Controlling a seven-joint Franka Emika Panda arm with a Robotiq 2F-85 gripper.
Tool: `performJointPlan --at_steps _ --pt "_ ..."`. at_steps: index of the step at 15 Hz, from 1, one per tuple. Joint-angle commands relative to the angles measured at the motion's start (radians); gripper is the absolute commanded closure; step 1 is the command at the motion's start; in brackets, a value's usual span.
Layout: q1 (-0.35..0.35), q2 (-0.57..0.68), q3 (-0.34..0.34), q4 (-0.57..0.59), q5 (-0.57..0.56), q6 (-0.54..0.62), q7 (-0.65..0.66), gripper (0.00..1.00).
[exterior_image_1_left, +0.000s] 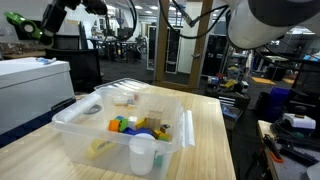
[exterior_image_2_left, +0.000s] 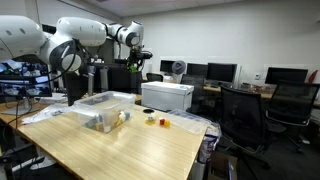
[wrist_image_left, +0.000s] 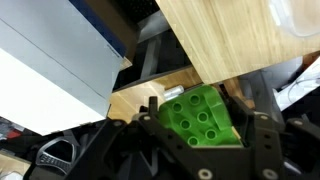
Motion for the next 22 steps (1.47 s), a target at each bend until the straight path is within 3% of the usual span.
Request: performJointPlan --at_steps 1,2,3,4,9,10,14,22 --pt "-0.025 -0.046 0.088 0.000 0.060 -0.162 -0.154 0.55" --pt "-0.026 -0.049 0.095 0.000 0.065 -0.175 -0.155 0.55" --pt "-0.008 -0.030 0.065 0.000 0.035 -0.122 -0.099 0.30" --pt "0.000 -0.054 0.004 -0.018 0.114 -0.136 -0.122 0.30" --pt "-0.003 -0.056 0.008 -0.018 0.116 -0.139 -0.127 0.30" --pt "0.002 -0.070 0.007 -0.018 0.110 -0.146 -0.140 0.55" --pt "0.074 -0.161 -0.054 -0.005 0.134 -0.158 -0.274 0.55" --pt "0.051 -0.170 -0.066 -0.049 0.238 -0.248 -0.118 0.55"
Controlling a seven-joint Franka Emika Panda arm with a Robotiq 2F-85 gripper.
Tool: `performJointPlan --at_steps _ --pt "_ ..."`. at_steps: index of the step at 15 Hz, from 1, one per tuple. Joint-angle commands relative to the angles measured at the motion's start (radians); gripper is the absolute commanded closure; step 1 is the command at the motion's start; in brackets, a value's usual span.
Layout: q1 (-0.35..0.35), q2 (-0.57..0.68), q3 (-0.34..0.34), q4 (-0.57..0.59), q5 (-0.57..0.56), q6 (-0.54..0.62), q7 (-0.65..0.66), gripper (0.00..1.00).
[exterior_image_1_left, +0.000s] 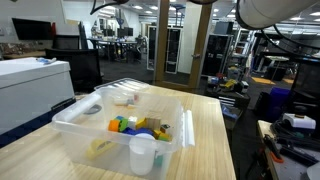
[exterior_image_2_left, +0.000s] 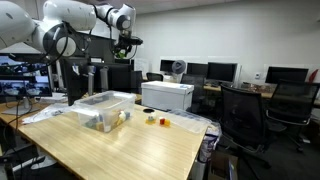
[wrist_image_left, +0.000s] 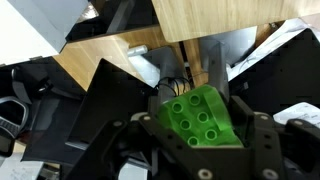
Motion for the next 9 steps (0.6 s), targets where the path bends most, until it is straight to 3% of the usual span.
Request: performJointPlan --at_steps 1,9 --pt "-0.023 -0.006 -0.011 -0.032 0.046 -0.073 0.064 0.55" --pt "-0.024 0.038 -0.026 -0.001 0.036 -0.070 0.013 0.55"
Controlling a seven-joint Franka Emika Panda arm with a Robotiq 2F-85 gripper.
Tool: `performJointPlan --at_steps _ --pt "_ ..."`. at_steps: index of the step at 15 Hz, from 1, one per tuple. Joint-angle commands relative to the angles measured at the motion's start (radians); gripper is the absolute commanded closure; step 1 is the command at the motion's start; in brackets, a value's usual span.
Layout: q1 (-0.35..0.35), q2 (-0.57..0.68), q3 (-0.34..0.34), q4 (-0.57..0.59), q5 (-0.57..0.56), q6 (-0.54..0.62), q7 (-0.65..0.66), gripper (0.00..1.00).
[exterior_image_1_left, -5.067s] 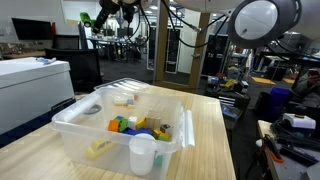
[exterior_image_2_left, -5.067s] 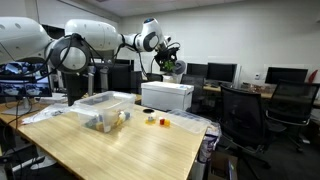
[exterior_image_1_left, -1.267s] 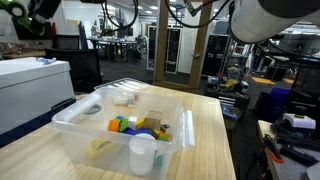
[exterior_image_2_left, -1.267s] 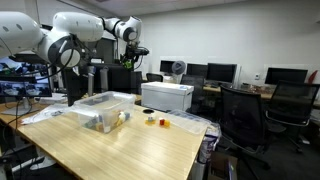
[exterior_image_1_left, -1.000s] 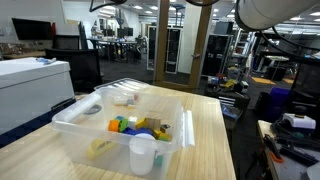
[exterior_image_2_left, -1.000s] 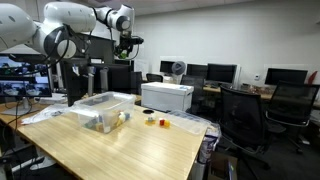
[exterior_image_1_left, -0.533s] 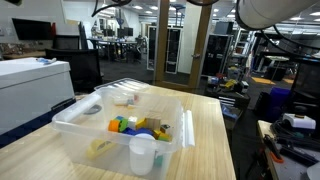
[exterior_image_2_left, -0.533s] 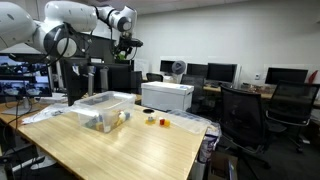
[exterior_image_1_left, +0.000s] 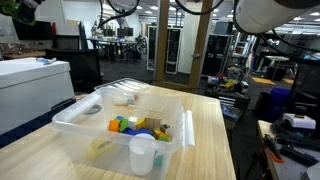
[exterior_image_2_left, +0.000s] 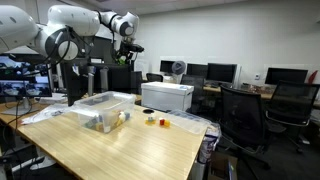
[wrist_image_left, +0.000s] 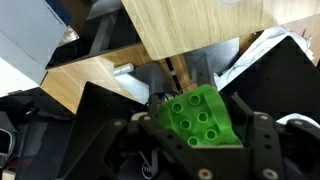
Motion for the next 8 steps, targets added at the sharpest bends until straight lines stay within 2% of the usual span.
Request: performJointPlan --at_steps 1,8 --pt "0.002 0.002 -0.017 0.003 0.013 -0.002 -0.002 0.30" --pt "-0.003 -0.003 -0.019 -0.008 0.013 0.001 -0.004 0.30"
